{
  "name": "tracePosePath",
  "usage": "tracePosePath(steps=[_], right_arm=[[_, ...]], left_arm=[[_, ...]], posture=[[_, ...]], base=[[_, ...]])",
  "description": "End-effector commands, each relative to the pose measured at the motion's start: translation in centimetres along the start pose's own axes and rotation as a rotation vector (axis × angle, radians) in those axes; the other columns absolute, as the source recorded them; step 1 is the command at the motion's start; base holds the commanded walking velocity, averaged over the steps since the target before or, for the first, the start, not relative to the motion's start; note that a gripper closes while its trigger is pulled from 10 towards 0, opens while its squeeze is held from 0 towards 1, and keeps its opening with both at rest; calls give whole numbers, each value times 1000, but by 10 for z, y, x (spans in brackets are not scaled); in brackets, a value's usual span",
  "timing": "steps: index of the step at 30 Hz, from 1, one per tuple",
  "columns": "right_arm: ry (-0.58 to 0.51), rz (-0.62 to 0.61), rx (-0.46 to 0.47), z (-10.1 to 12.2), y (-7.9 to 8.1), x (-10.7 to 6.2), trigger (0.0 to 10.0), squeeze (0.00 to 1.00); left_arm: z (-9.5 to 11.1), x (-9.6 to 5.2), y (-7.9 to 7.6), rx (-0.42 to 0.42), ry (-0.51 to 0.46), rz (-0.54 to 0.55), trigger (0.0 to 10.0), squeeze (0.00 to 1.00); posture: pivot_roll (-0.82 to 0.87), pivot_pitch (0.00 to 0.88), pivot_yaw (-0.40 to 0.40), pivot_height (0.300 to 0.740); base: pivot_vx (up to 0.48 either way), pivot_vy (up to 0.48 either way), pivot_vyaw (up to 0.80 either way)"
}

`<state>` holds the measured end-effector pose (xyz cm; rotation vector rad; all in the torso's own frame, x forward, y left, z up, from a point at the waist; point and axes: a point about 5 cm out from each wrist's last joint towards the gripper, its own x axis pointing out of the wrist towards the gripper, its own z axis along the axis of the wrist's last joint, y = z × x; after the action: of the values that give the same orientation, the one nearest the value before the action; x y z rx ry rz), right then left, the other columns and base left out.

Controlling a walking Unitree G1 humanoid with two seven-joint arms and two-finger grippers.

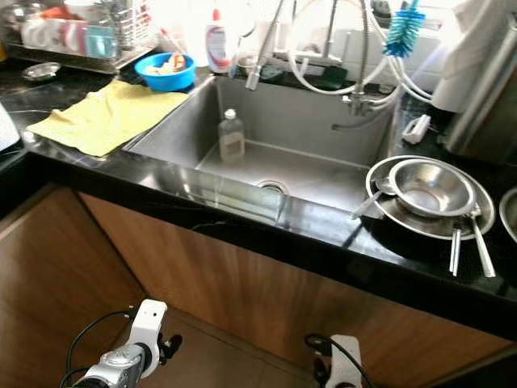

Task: Kitchen organization

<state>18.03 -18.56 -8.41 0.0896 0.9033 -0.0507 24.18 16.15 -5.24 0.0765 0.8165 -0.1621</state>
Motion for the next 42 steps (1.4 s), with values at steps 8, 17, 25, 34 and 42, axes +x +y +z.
tracePosePath(steps=[8,17,25,34,42], right_arm=[[14,2,-12,2,6,2,10000,0],[-5,8,-16,6,11,3,10000,0],[-2,-7,-13,-3,-12,-3,10000,0],[42,-33,-7,-23,-32,-12,10000,0],[47,-12,-11,-21,-14,-8,10000,0]], left_arm=[[-1,0,2,0,8,1,10000,0],[0,0,1,15,3,-8,10000,0],[1,0,1,63,2,-9,10000,0],[0,0,1,65,4,-8,10000,0],[0,0,1,57,1,-4,10000,0]], posture=[[-92,0,51,740],[-90,0,50,740],[-89,0,52,740],[-88,0,50,740],[-88,0,50,740]], base=[[0,0,-683],[0,99,-685],[0,0,-685],[0,-76,-683],[0,0,-682]])
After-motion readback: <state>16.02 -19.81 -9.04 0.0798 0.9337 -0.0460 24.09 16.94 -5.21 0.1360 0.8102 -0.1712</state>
